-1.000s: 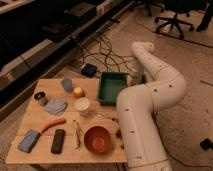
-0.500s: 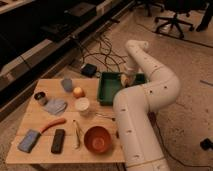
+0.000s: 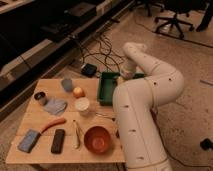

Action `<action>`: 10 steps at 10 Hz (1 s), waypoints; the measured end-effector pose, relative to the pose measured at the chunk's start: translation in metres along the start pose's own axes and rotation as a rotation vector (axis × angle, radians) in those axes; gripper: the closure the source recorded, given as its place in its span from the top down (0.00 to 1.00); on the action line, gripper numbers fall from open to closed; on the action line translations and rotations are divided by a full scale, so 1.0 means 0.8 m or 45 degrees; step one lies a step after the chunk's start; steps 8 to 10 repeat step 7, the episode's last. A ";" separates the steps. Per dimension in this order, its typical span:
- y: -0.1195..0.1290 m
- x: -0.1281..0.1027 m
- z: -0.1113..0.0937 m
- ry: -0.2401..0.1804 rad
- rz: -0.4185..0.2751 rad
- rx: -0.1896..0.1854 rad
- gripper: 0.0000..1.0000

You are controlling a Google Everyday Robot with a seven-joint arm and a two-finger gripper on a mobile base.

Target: Wipe tray with brush

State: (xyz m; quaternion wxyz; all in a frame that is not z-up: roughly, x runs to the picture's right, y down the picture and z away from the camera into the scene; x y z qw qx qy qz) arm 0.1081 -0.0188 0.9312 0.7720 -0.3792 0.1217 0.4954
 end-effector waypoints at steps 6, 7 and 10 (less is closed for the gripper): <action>0.053 0.021 -0.005 -0.035 -0.206 -0.108 0.01; 0.062 0.036 -0.008 -0.040 -0.226 -0.138 0.05; 0.062 0.036 -0.008 -0.040 -0.226 -0.138 0.05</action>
